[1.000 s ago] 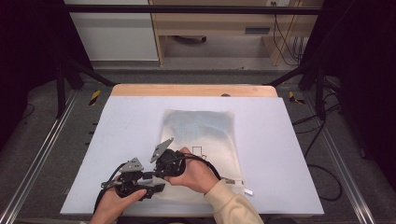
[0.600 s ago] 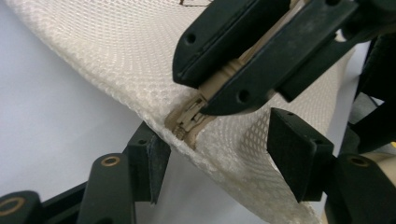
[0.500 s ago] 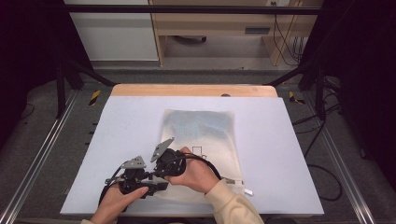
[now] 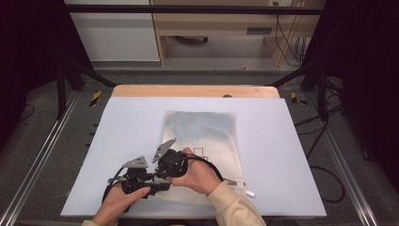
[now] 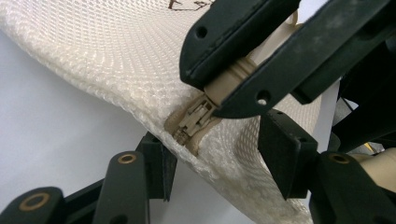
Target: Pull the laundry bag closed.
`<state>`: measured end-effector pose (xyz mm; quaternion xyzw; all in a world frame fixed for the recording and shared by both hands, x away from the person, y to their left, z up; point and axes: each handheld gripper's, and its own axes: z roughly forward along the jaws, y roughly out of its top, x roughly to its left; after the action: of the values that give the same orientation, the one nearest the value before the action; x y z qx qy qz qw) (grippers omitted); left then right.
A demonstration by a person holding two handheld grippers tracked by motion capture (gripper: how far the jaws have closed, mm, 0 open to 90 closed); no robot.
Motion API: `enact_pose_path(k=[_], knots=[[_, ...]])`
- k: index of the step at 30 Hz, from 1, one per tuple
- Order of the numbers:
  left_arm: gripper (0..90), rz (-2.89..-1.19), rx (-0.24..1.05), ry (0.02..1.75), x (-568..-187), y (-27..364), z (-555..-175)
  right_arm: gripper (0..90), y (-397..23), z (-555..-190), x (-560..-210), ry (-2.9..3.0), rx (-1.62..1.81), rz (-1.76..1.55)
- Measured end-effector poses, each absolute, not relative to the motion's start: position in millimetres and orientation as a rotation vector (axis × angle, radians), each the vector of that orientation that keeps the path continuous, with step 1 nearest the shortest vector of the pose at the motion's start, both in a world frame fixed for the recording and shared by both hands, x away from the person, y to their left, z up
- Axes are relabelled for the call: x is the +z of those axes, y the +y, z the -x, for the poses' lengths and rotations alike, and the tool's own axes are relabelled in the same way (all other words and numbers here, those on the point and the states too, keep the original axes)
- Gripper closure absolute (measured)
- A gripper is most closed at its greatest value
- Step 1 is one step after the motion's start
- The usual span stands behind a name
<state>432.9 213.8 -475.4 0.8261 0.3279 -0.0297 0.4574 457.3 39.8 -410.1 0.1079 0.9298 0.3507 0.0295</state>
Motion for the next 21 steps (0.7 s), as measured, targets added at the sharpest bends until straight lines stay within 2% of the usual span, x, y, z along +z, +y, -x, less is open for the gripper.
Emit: enact_pose_path(k=[8,16,21], knots=[[58.1,-2.039,-0.094,0.806,-476.8,213.6,-436.1,81.7,39.9,-457.1,-410.3,2.863,1.083,-0.32],[61.8,-2.039,-0.081,0.801,-476.4,210.5,-437.4,81.7,40.4,-456.5,-411.1,2.862,1.078,-0.321],[69.2,-2.042,-0.093,0.803,-477.6,212.5,-438.3,81.7,39.4,-456.9,-410.8,2.863,1.081,-0.324]])
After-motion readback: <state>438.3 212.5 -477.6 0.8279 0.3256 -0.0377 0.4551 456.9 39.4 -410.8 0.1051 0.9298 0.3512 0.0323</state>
